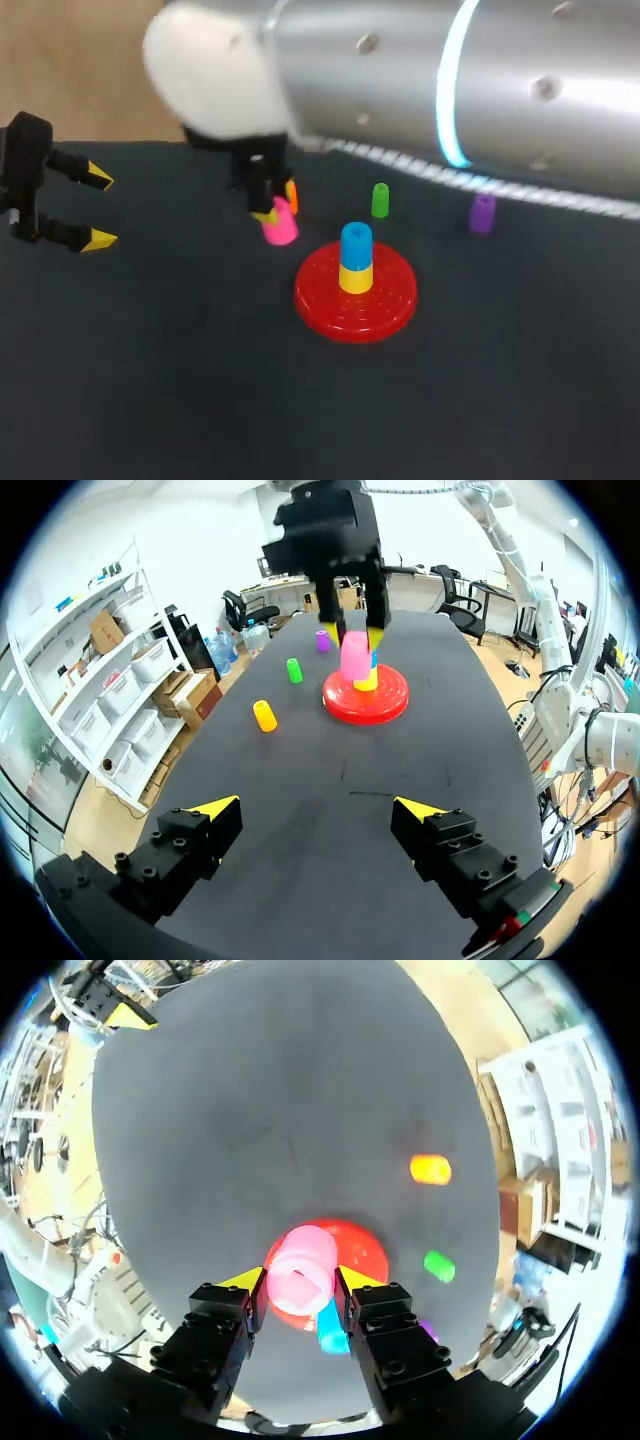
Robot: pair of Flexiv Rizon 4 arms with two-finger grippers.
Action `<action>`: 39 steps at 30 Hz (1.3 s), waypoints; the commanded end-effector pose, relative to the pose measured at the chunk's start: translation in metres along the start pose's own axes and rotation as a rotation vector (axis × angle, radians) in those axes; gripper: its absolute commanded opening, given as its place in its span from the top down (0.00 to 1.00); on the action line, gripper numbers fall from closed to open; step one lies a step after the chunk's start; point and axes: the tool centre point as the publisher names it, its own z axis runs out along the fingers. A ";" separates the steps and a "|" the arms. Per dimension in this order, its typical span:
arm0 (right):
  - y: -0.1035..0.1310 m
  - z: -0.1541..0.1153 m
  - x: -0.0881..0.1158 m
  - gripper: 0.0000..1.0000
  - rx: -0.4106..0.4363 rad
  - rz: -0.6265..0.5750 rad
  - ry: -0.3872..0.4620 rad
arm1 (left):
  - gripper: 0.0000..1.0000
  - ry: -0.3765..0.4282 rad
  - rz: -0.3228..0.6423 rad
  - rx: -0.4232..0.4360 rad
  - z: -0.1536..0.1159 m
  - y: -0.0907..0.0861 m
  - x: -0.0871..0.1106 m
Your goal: Pick up and stack the cylinders on the red base in this order: pink,purple,orange,green
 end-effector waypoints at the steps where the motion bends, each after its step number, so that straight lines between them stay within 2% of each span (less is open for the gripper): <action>1: -0.009 -0.006 0.061 1.00 -0.061 0.035 -0.241 | 0.00 -0.003 0.002 -0.004 0.000 -0.001 0.001; 8: -0.020 -0.004 0.105 1.00 -0.093 0.111 -0.258 | 0.00 -0.003 0.002 -0.004 0.000 -0.001 0.001; 12: -0.029 -0.003 0.114 1.00 -0.101 0.126 -0.255 | 0.00 -0.003 0.002 -0.004 0.000 -0.001 0.001; 21: -0.049 0.003 0.099 1.00 -0.114 0.091 -0.267 | 0.00 -0.003 0.002 -0.004 0.000 -0.001 0.001; 27: -0.056 0.009 0.088 1.00 -0.154 0.060 -0.255 | 0.00 -0.003 0.002 -0.004 0.000 -0.001 0.001; 39: -0.054 0.008 0.090 1.00 -0.219 0.047 -0.184 | 0.00 -0.003 0.002 -0.004 0.000 -0.001 0.001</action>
